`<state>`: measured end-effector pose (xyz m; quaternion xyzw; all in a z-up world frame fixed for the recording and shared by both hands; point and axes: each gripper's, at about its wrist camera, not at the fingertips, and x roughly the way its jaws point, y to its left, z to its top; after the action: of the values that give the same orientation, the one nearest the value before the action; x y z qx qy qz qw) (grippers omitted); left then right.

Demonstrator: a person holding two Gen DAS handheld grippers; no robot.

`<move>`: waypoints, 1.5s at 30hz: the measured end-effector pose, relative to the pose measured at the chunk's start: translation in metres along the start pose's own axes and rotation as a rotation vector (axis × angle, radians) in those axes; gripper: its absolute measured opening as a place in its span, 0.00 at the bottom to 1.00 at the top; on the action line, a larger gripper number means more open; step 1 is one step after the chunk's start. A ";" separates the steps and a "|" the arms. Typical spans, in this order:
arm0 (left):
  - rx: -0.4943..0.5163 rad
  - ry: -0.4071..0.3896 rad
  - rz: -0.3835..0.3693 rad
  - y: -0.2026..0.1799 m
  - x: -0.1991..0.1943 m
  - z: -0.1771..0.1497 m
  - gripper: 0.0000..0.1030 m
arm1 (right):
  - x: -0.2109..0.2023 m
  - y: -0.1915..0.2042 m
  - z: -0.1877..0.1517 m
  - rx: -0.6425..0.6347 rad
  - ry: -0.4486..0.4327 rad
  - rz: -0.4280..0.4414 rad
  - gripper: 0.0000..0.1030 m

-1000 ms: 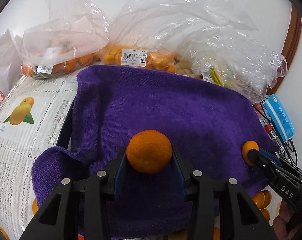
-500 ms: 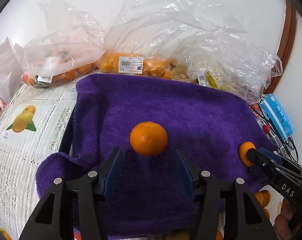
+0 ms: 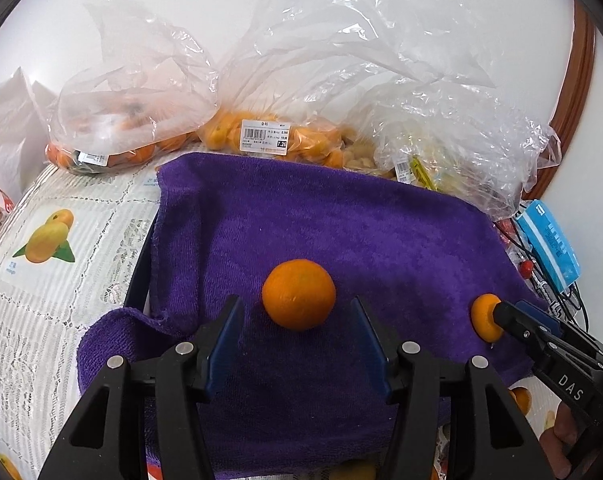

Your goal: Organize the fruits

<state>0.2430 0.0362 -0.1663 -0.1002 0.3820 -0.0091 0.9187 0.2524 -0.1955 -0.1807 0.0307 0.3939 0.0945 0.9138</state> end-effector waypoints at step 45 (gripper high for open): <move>0.014 -0.111 0.025 -0.004 -0.044 -0.010 0.63 | -0.070 -0.006 -0.075 0.040 0.025 0.061 0.44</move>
<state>0.2052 0.0342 -0.1409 -0.0892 0.3318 0.0053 0.9391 0.1524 -0.2164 -0.1831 0.0600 0.4058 0.1150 0.9047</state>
